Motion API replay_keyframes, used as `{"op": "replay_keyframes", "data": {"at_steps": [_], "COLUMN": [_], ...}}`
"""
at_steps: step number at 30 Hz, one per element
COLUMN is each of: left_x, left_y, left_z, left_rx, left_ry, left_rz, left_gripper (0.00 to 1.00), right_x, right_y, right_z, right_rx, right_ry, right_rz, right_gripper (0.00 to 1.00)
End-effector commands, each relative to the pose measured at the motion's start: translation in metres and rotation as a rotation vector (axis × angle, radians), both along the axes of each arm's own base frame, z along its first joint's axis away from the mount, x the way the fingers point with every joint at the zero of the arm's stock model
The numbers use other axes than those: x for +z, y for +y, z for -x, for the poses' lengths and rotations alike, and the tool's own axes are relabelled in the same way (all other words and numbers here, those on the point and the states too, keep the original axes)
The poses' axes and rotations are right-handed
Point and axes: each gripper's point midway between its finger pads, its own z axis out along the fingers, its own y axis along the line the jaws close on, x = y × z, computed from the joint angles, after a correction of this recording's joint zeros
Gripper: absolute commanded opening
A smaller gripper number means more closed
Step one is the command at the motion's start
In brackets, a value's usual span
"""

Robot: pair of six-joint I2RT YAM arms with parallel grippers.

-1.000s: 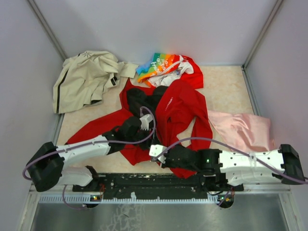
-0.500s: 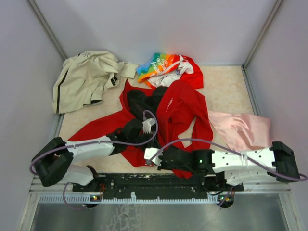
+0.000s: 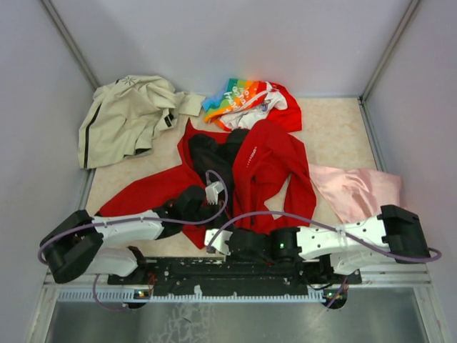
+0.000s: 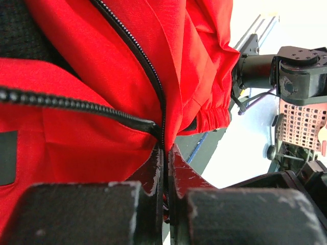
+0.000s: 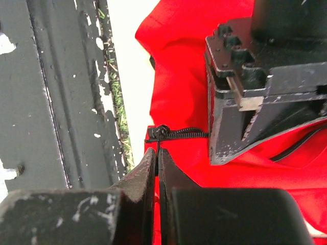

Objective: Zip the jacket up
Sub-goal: Adjust the jacket at the center of the board.

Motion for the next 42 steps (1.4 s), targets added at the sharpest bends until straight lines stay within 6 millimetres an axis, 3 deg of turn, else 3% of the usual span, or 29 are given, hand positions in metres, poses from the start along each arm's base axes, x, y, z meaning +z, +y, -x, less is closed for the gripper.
{"op": "replay_keyframes", "data": {"at_steps": [1, 7, 13, 16, 25, 31, 42], "left_x": [0.029, 0.036, 0.036, 0.038, 0.046, 0.056, 0.068], "left_y": [0.001, 0.017, 0.03, 0.033, 0.034, 0.033, 0.032], "left_z": [-0.04, -0.057, -0.058, -0.057, -0.053, -0.048, -0.036], "left_rx": [0.17, 0.282, 0.31, 0.315, 0.297, 0.28, 0.261], "left_ry": [-0.156, -0.244, -0.3, -0.318, -0.369, -0.391, -0.376], "left_rz": [0.067, 0.056, 0.057, 0.068, 0.124, 0.182, 0.284], "left_gripper": [0.0, 0.0, 0.0, 0.0, 0.0, 0.0, 0.0], "right_x": [0.003, 0.003, 0.031, 0.044, 0.07, 0.068, 0.061], "right_y": [0.017, 0.018, 0.024, 0.024, 0.004, 0.001, 0.003], "right_z": [0.037, 0.046, 0.048, 0.05, -0.02, -0.043, -0.065], "right_rx": [0.037, 0.023, 0.025, 0.032, -0.374, -0.545, -0.62], "right_ry": [0.139, 0.201, 0.229, 0.255, 0.344, 0.414, 0.495], "right_rz": [-0.047, -0.102, -0.254, -0.311, -0.558, -0.723, -0.917], "right_gripper": [0.01, 0.11, 0.28, 0.32, 0.36, 0.46, 0.47]}}
